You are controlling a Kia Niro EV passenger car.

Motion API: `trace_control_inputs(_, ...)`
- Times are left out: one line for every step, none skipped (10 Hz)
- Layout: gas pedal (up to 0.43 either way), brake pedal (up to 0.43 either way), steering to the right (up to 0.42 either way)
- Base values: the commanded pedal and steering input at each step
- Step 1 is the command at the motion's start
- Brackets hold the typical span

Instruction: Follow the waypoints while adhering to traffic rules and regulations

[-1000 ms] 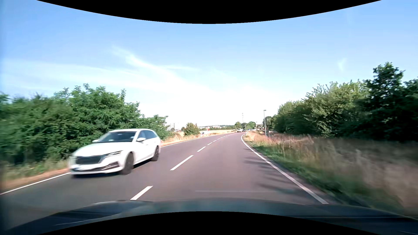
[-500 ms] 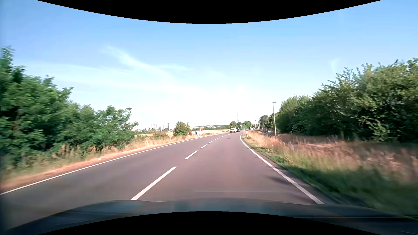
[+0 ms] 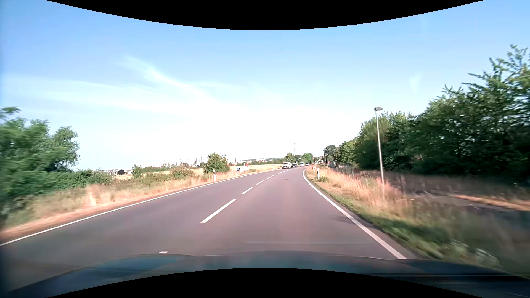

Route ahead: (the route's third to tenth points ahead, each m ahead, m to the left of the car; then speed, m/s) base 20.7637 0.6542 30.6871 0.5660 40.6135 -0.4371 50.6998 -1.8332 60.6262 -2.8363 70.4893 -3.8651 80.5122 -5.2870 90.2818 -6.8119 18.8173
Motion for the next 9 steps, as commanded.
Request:
trace_control_inputs(0.000,0.000,0.011)
trace_control_inputs(0.000,0.000,0.010)
trace_control_inputs(0.000,0.000,0.010)
trace_control_inputs(0.000,0.000,0.009)
trace_control_inputs(0.000,0.000,0.008)
trace_control_inputs(0.000,0.000,0.008)
trace_control_inputs(0.000,0.000,0.008)
trace_control_inputs(0.000,0.000,0.008)
trace_control_inputs(0.000,0.000,0.007)
